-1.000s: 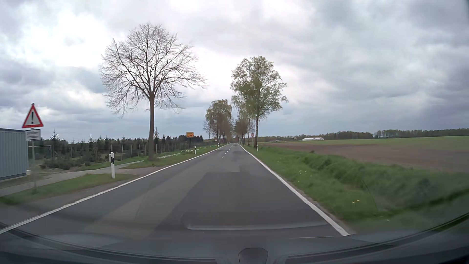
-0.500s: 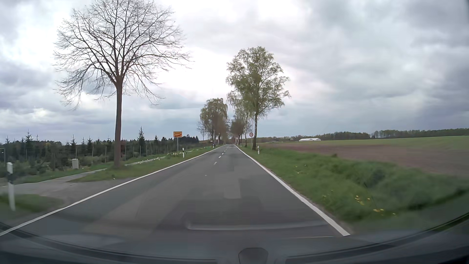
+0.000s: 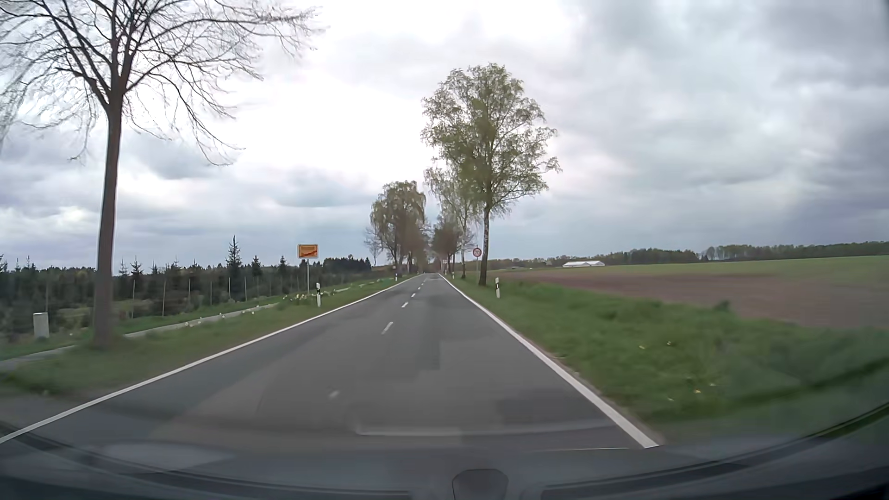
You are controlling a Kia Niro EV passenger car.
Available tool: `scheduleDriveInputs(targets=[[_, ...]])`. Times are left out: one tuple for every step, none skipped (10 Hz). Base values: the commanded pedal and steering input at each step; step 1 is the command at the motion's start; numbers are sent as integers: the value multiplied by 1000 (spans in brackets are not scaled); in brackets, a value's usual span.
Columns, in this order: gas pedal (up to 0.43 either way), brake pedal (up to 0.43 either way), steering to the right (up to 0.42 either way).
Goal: Follow the waypoints while adhering to traffic rules and regulations
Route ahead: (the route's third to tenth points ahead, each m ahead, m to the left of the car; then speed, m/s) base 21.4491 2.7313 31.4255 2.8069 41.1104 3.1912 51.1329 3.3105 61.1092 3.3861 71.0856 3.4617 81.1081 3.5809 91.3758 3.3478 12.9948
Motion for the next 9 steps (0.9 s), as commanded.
scheduleDriveInputs(targets=[[98, 0, -1], [110, 0, -1], [110, 0, -2], [110, 0, -4], [110, 0, -6], [118, 0, -8], [118, 0, -9], [118, 0, -9], [130, 0, -9]])
